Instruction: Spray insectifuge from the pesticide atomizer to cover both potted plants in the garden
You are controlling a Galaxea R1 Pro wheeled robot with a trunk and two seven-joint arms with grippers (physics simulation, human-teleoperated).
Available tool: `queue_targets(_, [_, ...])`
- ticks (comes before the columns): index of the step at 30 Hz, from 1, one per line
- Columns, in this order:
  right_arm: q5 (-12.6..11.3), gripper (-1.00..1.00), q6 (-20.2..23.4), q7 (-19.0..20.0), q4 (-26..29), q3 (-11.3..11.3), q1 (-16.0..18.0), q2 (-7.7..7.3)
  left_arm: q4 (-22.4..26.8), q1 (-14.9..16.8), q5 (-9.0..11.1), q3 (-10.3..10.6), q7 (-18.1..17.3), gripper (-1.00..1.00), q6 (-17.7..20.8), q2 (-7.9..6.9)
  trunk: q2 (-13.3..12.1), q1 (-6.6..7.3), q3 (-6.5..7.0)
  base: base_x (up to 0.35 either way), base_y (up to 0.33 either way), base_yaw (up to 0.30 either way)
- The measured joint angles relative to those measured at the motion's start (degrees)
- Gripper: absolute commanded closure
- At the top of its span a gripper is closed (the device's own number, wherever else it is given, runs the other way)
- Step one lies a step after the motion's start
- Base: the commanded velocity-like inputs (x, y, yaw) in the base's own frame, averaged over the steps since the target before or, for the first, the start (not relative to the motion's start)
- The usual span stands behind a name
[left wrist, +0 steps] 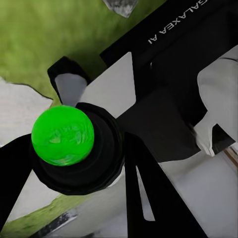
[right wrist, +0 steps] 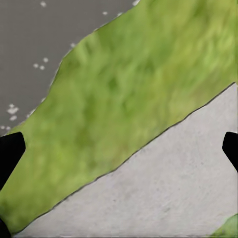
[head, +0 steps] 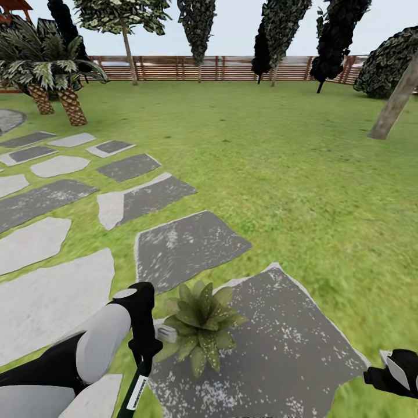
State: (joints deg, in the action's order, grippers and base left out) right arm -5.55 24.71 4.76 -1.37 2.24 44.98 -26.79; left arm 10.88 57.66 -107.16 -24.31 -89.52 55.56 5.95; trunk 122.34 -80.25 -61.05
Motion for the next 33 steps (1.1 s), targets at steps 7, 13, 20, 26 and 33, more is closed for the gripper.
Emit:
queue_targets(7, [0.04, -1.0, 0.0, -0.01, 0.0, 0.02, 0.0, 0.01, 0.02, 0.0, 0.0, 0.04, 0.0, 1.0, 0.0, 0.0, 0.0, 0.0, 0.0, 0.0, 0.315, -0.275])
queue_targets(13, [0.05, -1.0, -0.01, -0.01, 0.0, 0.02, 0.0, 0.0, 0.02, 0.0, 0.0, 0.06, 0.0, 1.0, 0.0, 0.0, 0.0, 0.0, 0.0, 0.0, 0.309, -0.275])
queue_targets(20, [0.05, -1.0, -0.01, -0.03, -0.02, -0.02, 0.02, 0.01, 0.0, -0.01, 0.0, 0.04, -0.01, 1.0, 0.0, -0.01, 0.0, 0.0, 0.0, 0.0, 0.277, -0.133])
queue_targets(26, [-0.01, -1.0, 0.0, -0.03, -0.01, -0.06, 0.02, 0.0, -0.11, -0.01, 0.0, 0.02, 0.01, 1.0, 0.0, 0.0, 0.0, 0.0, 0.0, 0.0, 0.114, -0.082])
queue_targets(33, [-0.03, -1.0, 0.01, -0.01, -0.01, -0.06, 0.02, 0.0, -0.25, -0.01, -0.08, 0.03, 0.01, 1.0, -0.01, 0.0, 0.0, 0.0, 0.0, 0.0, 0.007, -0.257])
